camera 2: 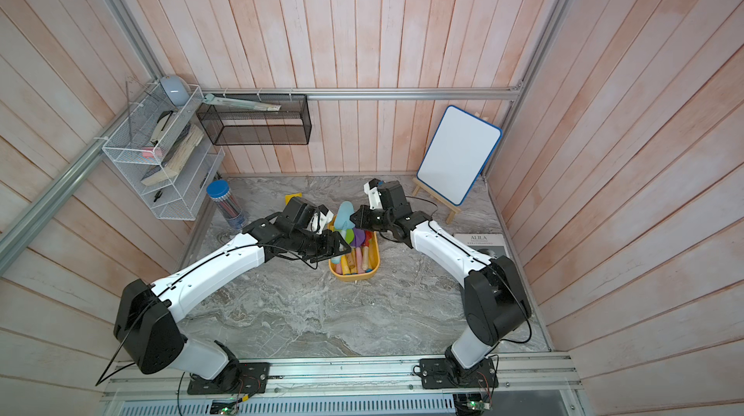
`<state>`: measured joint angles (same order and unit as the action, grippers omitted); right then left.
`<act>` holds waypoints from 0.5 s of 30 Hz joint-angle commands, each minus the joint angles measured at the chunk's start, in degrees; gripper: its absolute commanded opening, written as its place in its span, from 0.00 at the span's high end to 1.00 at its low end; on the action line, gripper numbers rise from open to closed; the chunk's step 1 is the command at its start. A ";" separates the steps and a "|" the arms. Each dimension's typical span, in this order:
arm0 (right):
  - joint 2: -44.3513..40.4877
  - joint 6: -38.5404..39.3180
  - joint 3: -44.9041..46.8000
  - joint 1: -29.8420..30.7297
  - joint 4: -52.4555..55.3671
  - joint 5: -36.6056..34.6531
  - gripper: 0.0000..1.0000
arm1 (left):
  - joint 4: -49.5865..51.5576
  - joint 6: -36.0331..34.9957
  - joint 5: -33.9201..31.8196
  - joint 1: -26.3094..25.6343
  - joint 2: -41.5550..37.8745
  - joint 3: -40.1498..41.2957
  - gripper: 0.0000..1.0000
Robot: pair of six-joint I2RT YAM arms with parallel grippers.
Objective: Put the shovel into the storage box
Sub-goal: Place the shovel in the storage box.
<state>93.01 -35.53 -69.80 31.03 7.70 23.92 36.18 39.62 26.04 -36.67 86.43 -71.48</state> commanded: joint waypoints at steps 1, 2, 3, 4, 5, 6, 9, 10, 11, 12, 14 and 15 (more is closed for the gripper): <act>0.88 1.14 -1.41 -0.62 -0.49 0.50 1.00 | -1.97 -1.18 1.10 -0.25 -1.97 -0.62 0.28; 0.98 1.31 -1.39 -0.96 -0.72 1.15 1.00 | -2.03 -1.34 1.11 -0.23 -2.12 -0.50 0.26; 1.22 1.62 -1.48 -1.43 -0.99 1.92 1.00 | -2.00 -1.46 1.04 -0.20 -2.36 -0.35 0.24; 1.42 2.05 -1.47 -2.02 -1.33 3.02 1.00 | -2.01 -1.60 0.86 -0.25 -2.53 -0.25 0.22; 1.77 2.53 -1.56 -2.55 -1.44 3.98 1.00 | -2.14 -1.66 0.71 -0.25 -2.62 -0.15 0.21; 2.32 3.25 -1.73 -3.18 -1.46 5.31 1.00 | -2.33 -1.73 0.63 -0.25 -2.81 0.02 0.21; 4.35 6.34 -2.78 -4.46 -0.32 8.36 1.00 | -3.07 -1.82 0.29 -0.25 -3.26 0.71 0.20; 5.12 8.02 -3.50 -4.61 0.75 8.88 1.00 | -3.18 -1.82 0.08 -0.15 -3.33 0.87 0.20; 5.61 9.34 -3.98 -4.66 1.76 8.95 1.00 | -3.22 -1.87 -0.19 -0.14 -3.37 0.98 0.20; 6.50 11.26 -4.82 -4.75 3.27 8.91 1.00 | -3.23 -1.91 -0.45 -0.08 -3.45 1.04 0.20; 8.02 14.78 -6.60 -4.91 6.32 8.49 1.00 | -3.23 -2.00 -1.00 0.07 -3.74 1.17 0.20; 8.56 16.16 -7.33 -5.00 7.42 8.11 1.00 | -3.25 -2.00 -1.22 0.15 -4.01 1.21 0.20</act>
<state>100.47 -25.76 -74.02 25.98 10.92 30.15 34.44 38.72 26.22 -36.67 84.07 -71.29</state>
